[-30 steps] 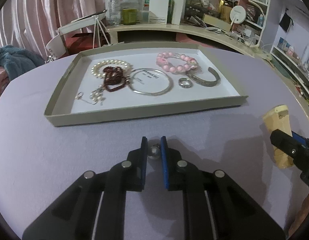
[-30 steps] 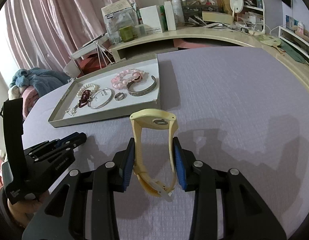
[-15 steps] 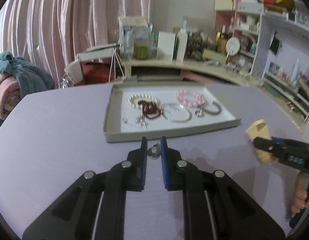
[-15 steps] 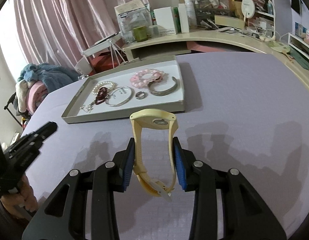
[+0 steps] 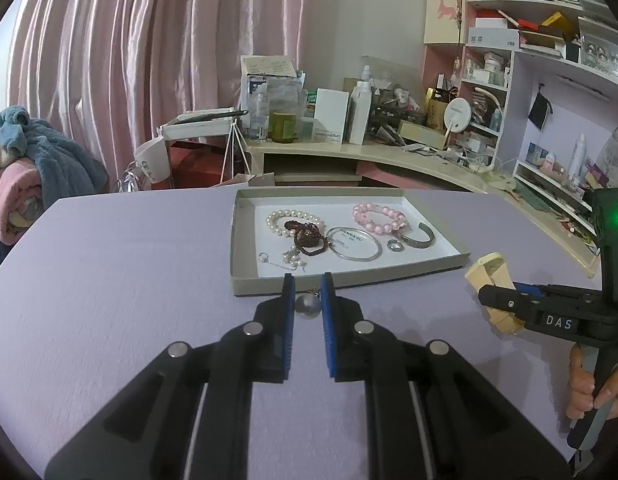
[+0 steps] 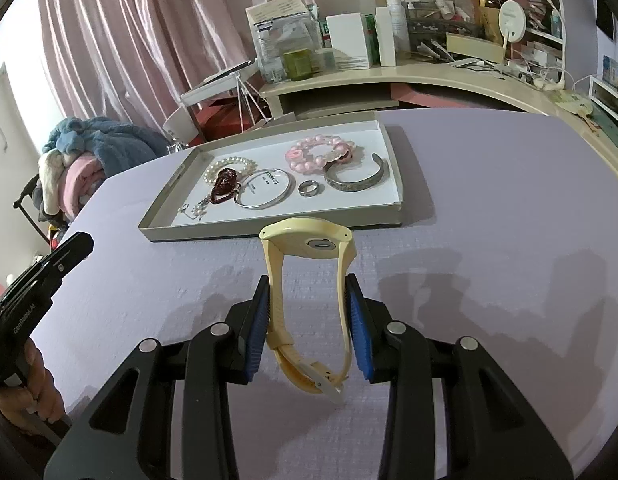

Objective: Organize jewelry

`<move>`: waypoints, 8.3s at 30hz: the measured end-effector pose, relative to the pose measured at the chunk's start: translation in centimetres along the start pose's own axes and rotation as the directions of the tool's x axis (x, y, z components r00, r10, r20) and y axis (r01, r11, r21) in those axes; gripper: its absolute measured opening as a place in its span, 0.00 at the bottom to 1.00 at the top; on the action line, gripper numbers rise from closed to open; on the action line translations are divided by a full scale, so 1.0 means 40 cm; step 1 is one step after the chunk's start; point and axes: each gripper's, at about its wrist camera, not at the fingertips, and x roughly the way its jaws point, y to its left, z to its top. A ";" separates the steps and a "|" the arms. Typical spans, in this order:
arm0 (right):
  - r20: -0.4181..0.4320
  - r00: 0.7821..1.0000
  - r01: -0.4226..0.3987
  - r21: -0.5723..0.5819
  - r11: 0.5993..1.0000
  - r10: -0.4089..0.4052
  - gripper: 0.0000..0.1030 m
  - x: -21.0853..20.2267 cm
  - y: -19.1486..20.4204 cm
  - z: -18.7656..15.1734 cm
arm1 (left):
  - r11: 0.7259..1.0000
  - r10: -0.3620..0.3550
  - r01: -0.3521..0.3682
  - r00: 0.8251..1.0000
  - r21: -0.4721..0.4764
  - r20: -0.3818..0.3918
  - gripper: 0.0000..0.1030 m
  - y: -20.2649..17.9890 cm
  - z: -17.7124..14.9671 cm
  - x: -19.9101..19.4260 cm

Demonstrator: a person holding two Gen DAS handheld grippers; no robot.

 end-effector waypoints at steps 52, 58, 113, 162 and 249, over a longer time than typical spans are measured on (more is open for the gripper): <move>0.101 0.994 0.027 0.035 0.999 -0.030 0.78 0.133 -0.009 0.226 | 0.997 -0.048 0.044 0.997 -0.069 -0.059 0.13 0.059 0.154 0.217; 0.167 0.984 0.053 0.020 0.998 -0.056 0.81 0.093 -0.018 0.200 | 0.995 -0.070 0.061 0.992 -0.084 -0.106 0.13 0.032 0.170 0.302; 0.296 0.954 0.077 -0.077 0.994 -0.050 0.99 -0.102 0.124 0.036 | 0.999 0.006 -0.001 0.993 -0.045 0.118 0.98 0.052 0.015 -0.088; 0.287 0.957 0.056 -0.034 0.998 -0.044 0.99 -0.091 0.126 0.005 | 0.995 -0.076 0.082 0.991 -0.049 0.109 0.98 0.037 -0.007 -0.079; 0.300 0.953 0.050 -0.035 0.998 -0.037 0.99 -0.103 0.132 0.005 | 0.995 -0.080 0.086 0.991 -0.046 0.109 0.98 0.010 -0.002 -0.058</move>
